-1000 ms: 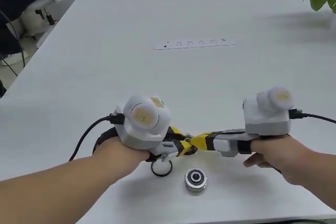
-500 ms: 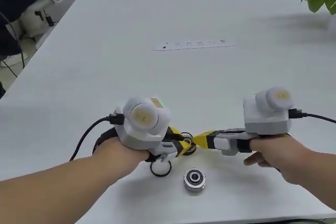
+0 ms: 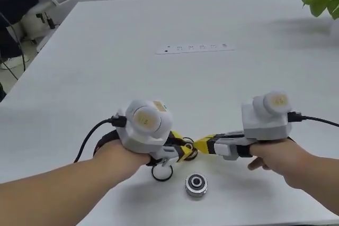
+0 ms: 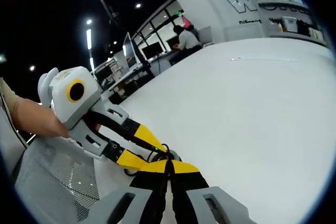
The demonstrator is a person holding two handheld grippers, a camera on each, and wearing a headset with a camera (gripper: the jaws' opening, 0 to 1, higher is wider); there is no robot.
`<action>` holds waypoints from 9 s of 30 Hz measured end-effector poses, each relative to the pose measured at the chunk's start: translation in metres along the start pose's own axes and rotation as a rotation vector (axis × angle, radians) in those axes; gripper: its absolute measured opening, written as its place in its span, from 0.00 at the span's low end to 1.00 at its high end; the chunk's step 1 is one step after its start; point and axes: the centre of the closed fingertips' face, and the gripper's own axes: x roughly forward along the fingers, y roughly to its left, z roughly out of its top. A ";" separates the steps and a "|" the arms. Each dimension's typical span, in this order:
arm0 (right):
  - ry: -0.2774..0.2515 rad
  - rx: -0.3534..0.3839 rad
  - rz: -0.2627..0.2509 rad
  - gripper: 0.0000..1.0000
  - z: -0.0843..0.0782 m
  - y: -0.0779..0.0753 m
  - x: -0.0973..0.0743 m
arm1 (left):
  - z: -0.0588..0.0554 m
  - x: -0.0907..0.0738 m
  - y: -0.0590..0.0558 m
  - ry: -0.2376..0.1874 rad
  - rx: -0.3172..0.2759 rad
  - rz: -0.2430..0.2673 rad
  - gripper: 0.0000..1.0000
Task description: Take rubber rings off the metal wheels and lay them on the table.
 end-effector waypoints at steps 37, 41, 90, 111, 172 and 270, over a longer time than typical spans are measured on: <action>-0.035 0.038 0.044 0.00 0.017 0.031 -0.009 | 0.009 -0.066 -0.009 -0.083 0.012 -0.017 0.28; -0.030 0.044 0.053 0.00 0.017 0.035 -0.009 | 0.009 -0.076 -0.010 -0.100 -0.004 -0.012 0.30; 0.146 0.204 0.140 0.00 -0.016 0.062 0.024 | -0.036 -0.152 -0.016 -0.104 -0.108 0.047 0.64; 0.176 0.276 0.141 0.00 -0.028 0.059 0.031 | -0.041 -0.154 -0.016 -0.104 -0.136 0.055 0.63; 0.179 0.323 0.136 0.00 -0.034 0.051 0.035 | -0.048 -0.149 -0.017 -0.079 -0.156 0.035 0.61; 0.138 -0.205 -0.019 0.30 -0.016 0.002 -0.014 | -0.014 -0.078 0.015 -0.047 -0.122 -0.026 0.55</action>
